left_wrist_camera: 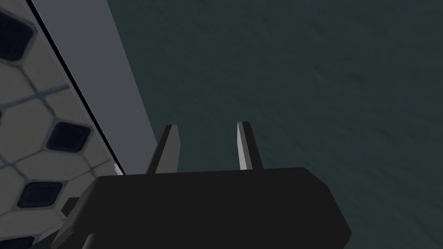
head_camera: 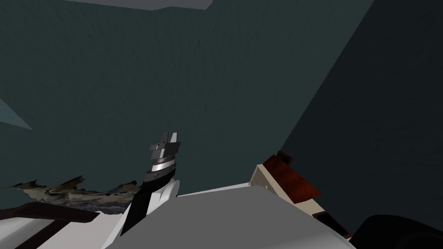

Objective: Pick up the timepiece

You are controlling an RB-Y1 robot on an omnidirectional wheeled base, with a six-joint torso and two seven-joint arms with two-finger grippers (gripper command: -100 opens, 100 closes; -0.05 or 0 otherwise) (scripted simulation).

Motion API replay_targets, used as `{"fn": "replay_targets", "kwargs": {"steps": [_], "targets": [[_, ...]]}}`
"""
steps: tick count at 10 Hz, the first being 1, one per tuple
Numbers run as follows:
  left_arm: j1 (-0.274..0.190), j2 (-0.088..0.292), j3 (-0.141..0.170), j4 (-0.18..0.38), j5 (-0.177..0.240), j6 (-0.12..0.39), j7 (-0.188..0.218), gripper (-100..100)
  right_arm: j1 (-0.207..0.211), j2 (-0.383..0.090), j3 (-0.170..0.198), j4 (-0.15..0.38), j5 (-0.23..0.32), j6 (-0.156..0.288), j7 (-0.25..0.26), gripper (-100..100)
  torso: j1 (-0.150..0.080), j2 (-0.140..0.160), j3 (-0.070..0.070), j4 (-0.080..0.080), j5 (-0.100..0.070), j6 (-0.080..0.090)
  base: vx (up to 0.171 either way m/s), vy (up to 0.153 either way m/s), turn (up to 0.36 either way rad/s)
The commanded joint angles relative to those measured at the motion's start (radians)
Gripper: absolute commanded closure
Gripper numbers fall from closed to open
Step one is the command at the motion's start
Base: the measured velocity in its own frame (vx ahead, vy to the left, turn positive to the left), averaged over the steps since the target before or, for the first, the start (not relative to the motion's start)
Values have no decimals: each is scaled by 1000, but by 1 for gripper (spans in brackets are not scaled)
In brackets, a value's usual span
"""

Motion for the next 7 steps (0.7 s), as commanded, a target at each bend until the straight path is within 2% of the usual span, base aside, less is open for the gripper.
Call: {"fn": "replay_targets", "kwargs": {"steps": [1, 2, 3, 4, 5, 7], "targets": [[0, 0, 0, 0, 0, 0, 0, 0, -2, -7, 15, 33, 1, 5, 9, -100, 0, 0, 0, 0, 0, 0, 53, 18, 246], [0, 0, 0, 0, 0, 0, 0, 0, -2, -9, 24, 56, 3, 8, 16, -100, 0, 0, 0, 0, 0, 0, 60, 21, 242], [0, 0, 0, 0, 0, 0, 0, 0, -6, -11, 22, 45, -1, 2, 10, -100, 0, -1, 0, 0, 0, 0, 29, 5, 46], [0, 0, 0, 0, 0, 0, 0, 0, -6, -13, 24, 45, -1, 5, 10, 0, -1, 1, 0, 0, 0, 1, 6, 0, -8], [0, 0, 0, 0, 0, 0, 0, 0, -38, 18, 29, 78, 0, 14, 19, -100, -1, 3, 1, 0, 0, 1, -36, -33, 86], [0, 0, 0, 0, 0, 0, 0, 0, -79, 56, 35, 119, 2, 25, 30, -100, -6, 7, 4, 1, -1, 1, -65, -85, 81]]}}
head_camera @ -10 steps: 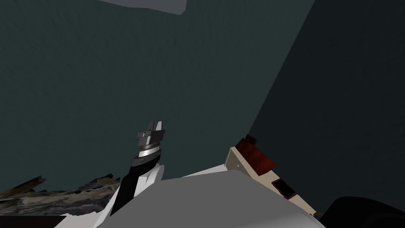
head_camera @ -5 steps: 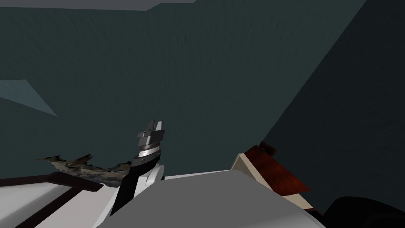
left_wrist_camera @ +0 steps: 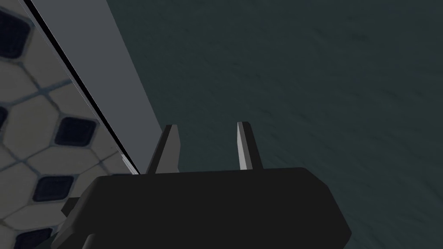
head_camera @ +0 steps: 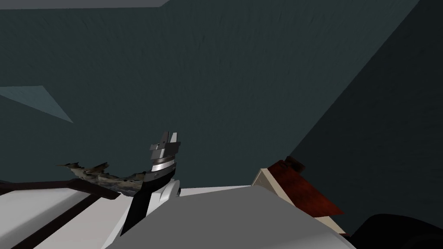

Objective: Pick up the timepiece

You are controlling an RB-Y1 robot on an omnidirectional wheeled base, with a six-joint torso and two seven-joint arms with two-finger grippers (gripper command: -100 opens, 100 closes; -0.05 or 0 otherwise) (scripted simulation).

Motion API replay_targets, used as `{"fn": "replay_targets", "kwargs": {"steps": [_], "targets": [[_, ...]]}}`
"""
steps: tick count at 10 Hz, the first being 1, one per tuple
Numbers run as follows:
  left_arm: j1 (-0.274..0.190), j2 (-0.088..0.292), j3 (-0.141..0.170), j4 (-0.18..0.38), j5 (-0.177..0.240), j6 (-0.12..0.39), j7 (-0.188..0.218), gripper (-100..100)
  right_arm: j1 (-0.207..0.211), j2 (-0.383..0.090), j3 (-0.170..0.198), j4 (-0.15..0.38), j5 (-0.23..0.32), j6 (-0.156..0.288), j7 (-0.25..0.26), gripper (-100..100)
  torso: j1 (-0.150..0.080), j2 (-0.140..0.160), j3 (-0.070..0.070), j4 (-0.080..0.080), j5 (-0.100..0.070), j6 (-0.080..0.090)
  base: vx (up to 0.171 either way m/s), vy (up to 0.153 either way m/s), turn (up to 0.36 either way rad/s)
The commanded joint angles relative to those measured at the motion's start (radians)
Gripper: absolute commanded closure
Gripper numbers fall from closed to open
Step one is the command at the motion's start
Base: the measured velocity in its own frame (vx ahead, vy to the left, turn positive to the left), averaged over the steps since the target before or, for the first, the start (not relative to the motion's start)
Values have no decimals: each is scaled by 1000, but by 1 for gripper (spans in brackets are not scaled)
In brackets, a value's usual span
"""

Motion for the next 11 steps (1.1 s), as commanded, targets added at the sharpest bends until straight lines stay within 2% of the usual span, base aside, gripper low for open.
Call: {"fn": "replay_targets", "kwargs": {"steps": [1, 2, 6, 7, 8, 10, 11], "targets": [[0, 0, 0, 0, 0, 0, 0, 0, 0, 0, 0, 0, 0, 0, 0, -100, 0, 0, 0, 0, 0, 0, -27, -42, 22], [0, 0, 0, 0, 0, 0, 0, 0, -2, 1, 1, 1, -1, 2, 0, 100, 3, -1, -1, 0, 0, 0, -5, -8, -2], [0, 0, 0, 0, 0, 0, 0, 0, -2, 1, 1, 1, -1, 2, 0, 100, 4, -4, -2, -1, 0, 0, 0, 0, 0], [0, 0, 0, 0, 0, 0, 0, 0, -2, 1, 1, 1, -1, 2, 0, 0, 4, -4, -2, -1, 0, 0, 0, 0, 0], [0, 0, 0, 0, 0, 0, 0, 0, 24, -18, 1, -31, -2, 6, -7, 100, 4, -4, -2, -1, 0, 0, 41, 37, -70], [0, 0, 0, 0, 0, 0, 0, 0, 48, -41, -3, -55, -3, -1, -13, 100, 9, -7, -4, -2, 1, 1, 55, 67, -68], [0, 0, 0, 0, 0, 0, 0, 0, 43, -32, -7, -46, 0, -3, -8, 100, 9, -7, -4, -2, 1, 0, 17, 28, -12]]}}
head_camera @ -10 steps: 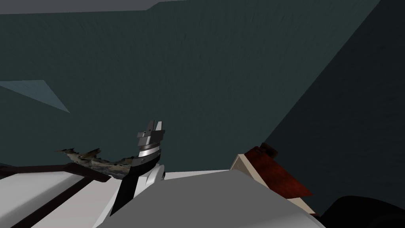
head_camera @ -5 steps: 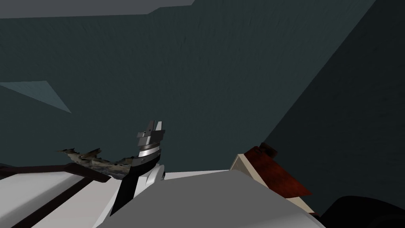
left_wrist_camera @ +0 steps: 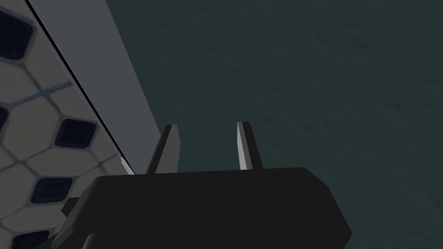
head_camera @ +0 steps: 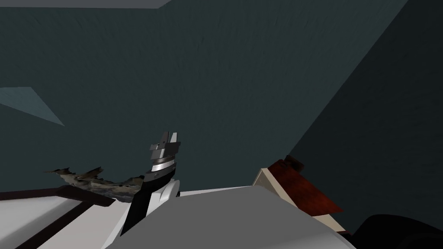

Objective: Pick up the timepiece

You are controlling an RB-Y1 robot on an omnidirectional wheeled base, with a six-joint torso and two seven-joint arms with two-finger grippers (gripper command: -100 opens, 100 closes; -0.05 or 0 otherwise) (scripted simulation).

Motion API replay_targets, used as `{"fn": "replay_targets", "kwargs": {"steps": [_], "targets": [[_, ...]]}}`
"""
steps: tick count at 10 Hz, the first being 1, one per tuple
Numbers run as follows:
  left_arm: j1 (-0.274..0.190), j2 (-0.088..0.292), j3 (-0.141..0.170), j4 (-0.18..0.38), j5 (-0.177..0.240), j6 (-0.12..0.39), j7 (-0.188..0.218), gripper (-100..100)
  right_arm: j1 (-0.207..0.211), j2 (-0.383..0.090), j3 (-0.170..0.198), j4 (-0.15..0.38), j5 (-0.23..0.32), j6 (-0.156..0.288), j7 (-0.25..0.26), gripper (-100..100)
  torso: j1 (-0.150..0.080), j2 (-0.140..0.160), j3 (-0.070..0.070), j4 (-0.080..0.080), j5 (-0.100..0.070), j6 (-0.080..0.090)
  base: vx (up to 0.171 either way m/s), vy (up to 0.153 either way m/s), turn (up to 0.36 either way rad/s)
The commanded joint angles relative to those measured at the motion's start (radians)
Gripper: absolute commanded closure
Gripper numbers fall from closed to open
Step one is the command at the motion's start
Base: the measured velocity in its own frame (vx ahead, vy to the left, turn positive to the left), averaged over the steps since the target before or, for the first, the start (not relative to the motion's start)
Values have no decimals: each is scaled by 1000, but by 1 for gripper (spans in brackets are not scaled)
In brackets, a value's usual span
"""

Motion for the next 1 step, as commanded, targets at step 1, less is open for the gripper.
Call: {"fn": "replay_targets", "kwargs": {"steps": [1], "targets": [[0, 0, 0, 0, 0, 0, 0, 0, 0, 0, 0, 0, 0, 0, 0, 0, 0, 0, 0, 0, 0, 0, 3, 6, 1]]}}
